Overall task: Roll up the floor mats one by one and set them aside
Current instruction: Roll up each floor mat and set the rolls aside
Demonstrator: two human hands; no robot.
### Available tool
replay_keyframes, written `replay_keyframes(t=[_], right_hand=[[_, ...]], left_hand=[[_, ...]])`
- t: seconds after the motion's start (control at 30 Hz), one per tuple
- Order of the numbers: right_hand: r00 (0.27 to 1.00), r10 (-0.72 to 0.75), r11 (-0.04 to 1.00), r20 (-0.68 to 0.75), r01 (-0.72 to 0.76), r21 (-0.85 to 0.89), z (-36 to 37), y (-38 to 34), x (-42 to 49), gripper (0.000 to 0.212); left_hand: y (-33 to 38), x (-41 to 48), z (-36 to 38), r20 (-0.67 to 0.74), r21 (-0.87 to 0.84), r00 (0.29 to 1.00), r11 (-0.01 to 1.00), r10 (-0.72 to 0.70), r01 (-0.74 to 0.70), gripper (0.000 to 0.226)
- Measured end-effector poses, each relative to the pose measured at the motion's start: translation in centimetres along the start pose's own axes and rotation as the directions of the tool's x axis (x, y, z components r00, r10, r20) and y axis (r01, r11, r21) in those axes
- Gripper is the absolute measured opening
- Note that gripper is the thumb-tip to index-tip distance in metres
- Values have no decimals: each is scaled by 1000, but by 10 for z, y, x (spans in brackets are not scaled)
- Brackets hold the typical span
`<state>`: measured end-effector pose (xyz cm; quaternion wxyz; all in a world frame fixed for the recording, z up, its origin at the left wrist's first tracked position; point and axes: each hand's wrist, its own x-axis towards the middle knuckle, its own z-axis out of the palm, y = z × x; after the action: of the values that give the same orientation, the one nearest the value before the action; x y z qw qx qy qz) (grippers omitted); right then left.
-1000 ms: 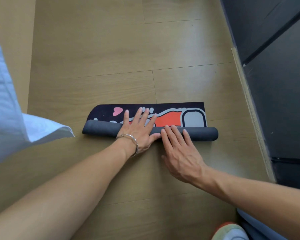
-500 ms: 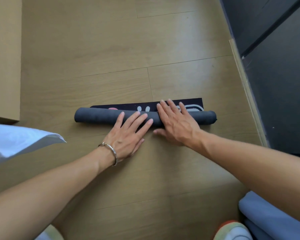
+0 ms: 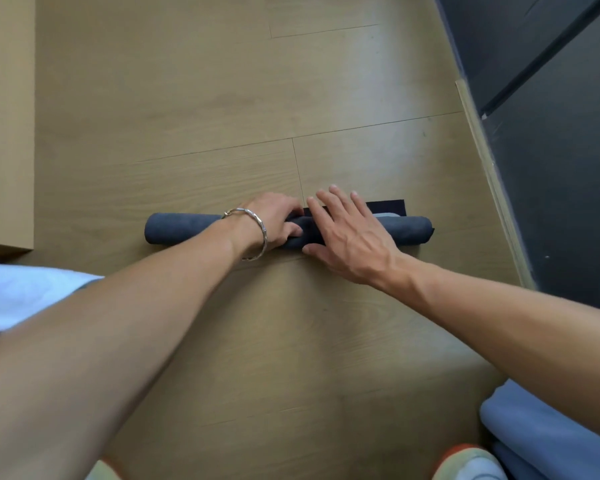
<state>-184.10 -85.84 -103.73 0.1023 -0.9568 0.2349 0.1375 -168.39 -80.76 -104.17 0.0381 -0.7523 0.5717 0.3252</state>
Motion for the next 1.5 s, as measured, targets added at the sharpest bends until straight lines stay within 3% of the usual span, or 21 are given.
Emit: replay_keyframes(t=[0.17,0.27,0.33,0.4,0.5,0.63,0.7,0.77,0.9,1.07,1.33,1.4,1.5], right_hand=[[967,-121,992,-223,113,-46,0,-14,-16,21],[998,-53,996,-45,56,72,-3,-27,-29,10],[977,93,961,193,-139,241,2,-32,-36,19],[914,180,856,363,-328,400,6,-34,-41,32],[866,254,624,431,-486,611,5,-34,-44,48],[889,310,262,337,-421,868,-12,-34,-36,54],[896,322,150,304,-366,919,-28,-27,-27,48],[901,348,137,261,-324,936,-44,-16,-19,47],[918,340,83,202,-243,966,-76,5,-10,61],[932,348,41,99,-121,992,-106,21,-6,65],[901,434,93,-20,-23,995,-122,50,-8,36],[887,460,132,-31,-34,991,-120,55,-9,33],[861,504,271,-65,-86,959,-116,62,-12,35]], left_hand=[[6,-10,0,-104,-3,994,999,-41,41,41],[10,-17,3,-57,53,998,999,3,0,58],[14,-24,6,-28,111,1000,994,13,-10,56],[15,-31,10,-31,111,1000,994,-3,7,52],[22,-43,11,-97,4,993,998,-61,62,46],[37,-44,-11,-223,-369,946,919,-236,142,30],[49,-42,-28,-182,-652,940,751,-288,104,26],[66,-41,-48,-113,-821,942,564,-315,90,35],[89,-41,-91,-166,-870,929,492,-329,19,36],[103,-38,-127,-242,-849,920,527,-309,-46,40],[129,-31,-145,-295,-753,924,655,-244,-68,40],[134,-28,-141,-303,-722,925,688,-228,-67,40],[137,-22,-131,-327,-675,923,734,-205,-75,44]])
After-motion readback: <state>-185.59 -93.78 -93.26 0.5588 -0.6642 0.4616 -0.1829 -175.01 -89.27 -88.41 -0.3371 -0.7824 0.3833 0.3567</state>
